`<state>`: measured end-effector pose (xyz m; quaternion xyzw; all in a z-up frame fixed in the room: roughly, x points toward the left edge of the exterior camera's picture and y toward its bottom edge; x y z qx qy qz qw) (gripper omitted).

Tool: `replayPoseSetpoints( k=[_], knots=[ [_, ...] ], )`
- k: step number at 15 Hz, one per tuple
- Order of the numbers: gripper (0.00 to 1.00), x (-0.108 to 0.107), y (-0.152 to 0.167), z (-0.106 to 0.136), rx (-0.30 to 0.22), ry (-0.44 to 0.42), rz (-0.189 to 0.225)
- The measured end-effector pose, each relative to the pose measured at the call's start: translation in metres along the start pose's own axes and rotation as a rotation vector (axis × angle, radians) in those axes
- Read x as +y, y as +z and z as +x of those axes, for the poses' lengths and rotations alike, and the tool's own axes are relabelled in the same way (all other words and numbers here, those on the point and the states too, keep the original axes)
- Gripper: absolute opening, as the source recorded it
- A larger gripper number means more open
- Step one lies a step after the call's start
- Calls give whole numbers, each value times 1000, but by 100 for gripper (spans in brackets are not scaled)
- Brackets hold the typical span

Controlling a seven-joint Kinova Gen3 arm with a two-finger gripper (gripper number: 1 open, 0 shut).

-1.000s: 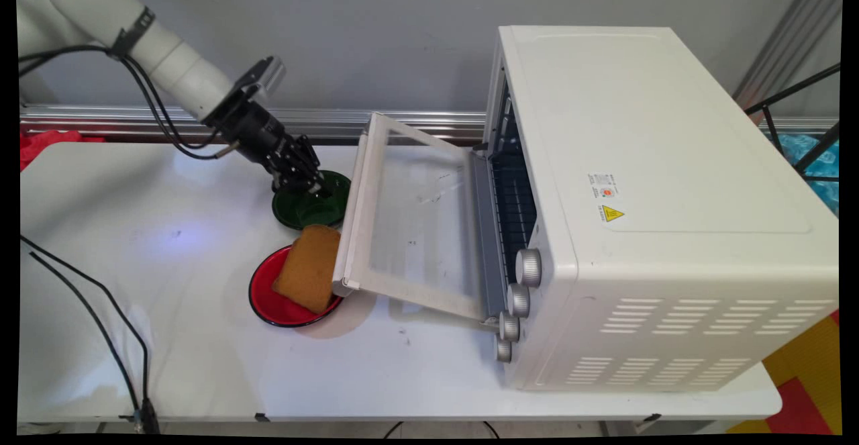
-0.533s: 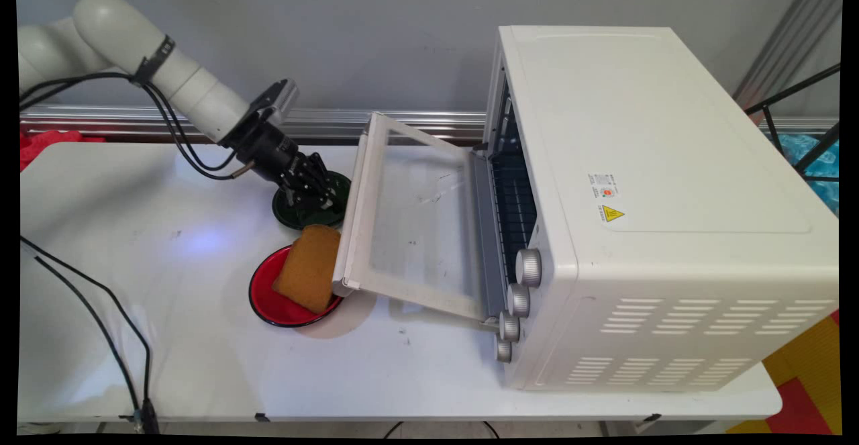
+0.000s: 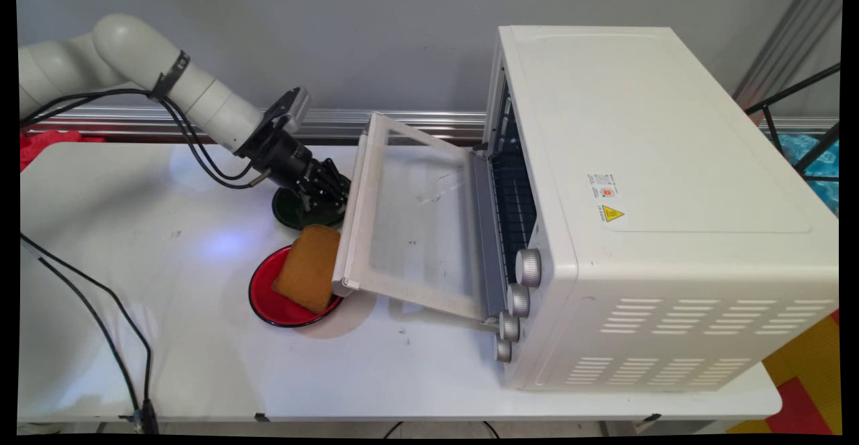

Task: Close the oven

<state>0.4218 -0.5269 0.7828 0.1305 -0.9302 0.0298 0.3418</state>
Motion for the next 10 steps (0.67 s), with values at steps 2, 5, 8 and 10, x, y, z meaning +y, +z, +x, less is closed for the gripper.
replayPoseSetpoints(
  k=[2,5,8,10],
  knots=[
    [0,1,0,2,11,-8,4],
    [0,3,-5,7,31,-22,11],
    [0,7,-17,16,50,-33,8],
    [0,9,-24,22,61,-39,8]
  ],
)
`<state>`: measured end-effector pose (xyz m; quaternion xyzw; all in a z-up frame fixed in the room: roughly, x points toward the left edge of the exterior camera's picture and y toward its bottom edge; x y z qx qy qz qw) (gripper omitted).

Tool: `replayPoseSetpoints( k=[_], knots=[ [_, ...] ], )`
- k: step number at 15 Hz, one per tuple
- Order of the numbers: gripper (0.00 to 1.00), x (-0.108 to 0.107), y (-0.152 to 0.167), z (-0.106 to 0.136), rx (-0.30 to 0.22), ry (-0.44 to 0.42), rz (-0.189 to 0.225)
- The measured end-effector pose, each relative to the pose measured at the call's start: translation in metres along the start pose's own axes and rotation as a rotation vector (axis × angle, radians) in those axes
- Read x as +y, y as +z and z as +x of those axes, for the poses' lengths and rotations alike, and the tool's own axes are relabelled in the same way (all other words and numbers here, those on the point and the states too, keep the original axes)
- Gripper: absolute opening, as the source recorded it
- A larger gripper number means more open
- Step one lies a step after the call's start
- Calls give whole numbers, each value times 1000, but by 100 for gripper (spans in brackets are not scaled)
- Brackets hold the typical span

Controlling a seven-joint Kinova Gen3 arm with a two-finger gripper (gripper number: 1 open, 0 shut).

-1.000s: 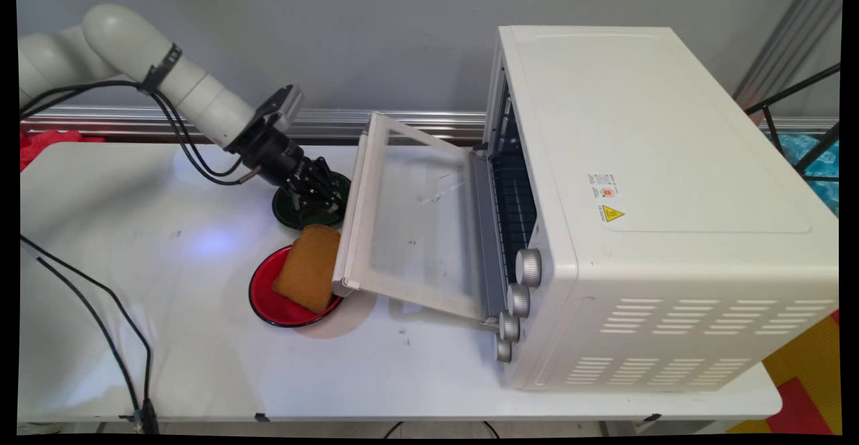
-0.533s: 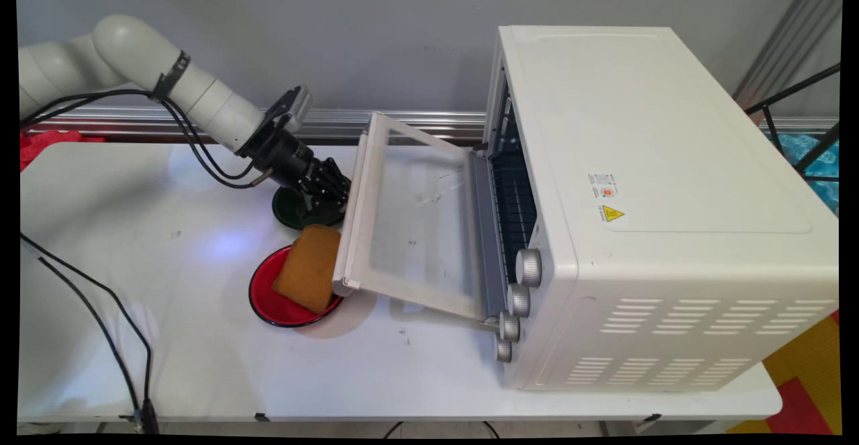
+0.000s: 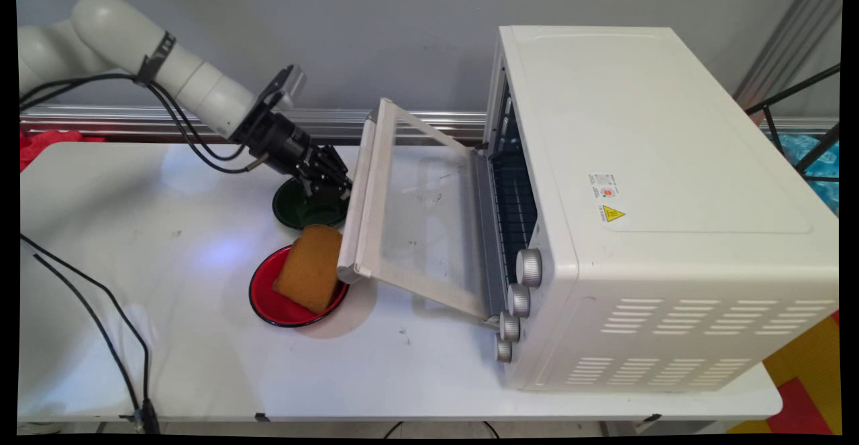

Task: Close the oven

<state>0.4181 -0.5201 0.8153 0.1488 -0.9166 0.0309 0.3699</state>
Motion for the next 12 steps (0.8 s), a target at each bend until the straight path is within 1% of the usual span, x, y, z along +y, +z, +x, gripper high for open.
replayPoseSetpoints(
  k=[4,7,12],
  knots=[
    [0,4,-8,16,25,-7,-3],
    [0,6,-13,34,54,-8,-3],
    [0,7,-14,60,98,-16,13]
  ],
)
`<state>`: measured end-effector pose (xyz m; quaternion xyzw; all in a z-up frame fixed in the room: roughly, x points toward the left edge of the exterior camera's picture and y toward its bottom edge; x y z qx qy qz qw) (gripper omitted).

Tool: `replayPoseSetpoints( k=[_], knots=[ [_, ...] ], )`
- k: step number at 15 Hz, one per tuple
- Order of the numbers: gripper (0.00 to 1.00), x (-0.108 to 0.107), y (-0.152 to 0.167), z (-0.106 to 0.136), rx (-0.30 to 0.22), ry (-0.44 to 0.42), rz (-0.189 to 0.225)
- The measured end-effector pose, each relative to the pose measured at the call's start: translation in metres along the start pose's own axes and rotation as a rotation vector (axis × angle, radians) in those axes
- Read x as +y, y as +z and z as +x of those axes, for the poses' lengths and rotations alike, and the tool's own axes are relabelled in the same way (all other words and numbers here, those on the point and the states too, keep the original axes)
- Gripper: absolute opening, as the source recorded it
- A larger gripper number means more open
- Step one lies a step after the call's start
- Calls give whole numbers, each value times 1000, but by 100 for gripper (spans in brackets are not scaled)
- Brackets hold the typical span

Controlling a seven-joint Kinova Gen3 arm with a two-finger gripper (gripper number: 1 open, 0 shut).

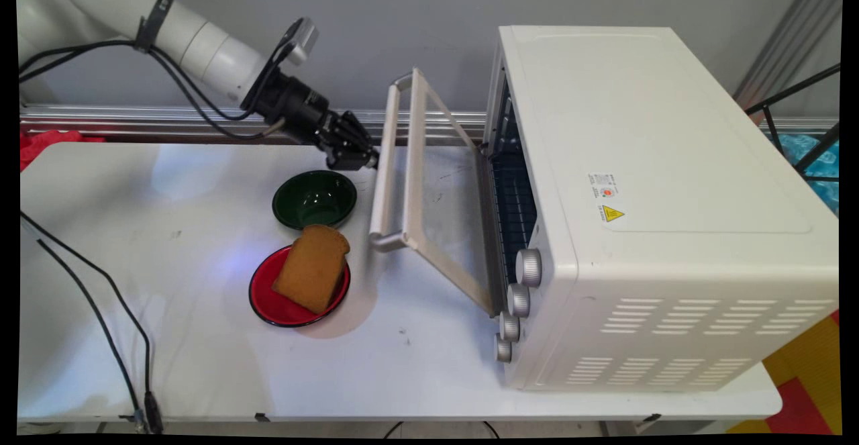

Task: Close the oven

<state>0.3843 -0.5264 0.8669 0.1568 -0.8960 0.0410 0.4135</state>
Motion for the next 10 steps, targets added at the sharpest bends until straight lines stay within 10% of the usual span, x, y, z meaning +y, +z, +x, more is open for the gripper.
replayPoseSetpoints(
  k=[10],
  knots=[
    [0,5,19,42,64,-17,22]
  ],
)
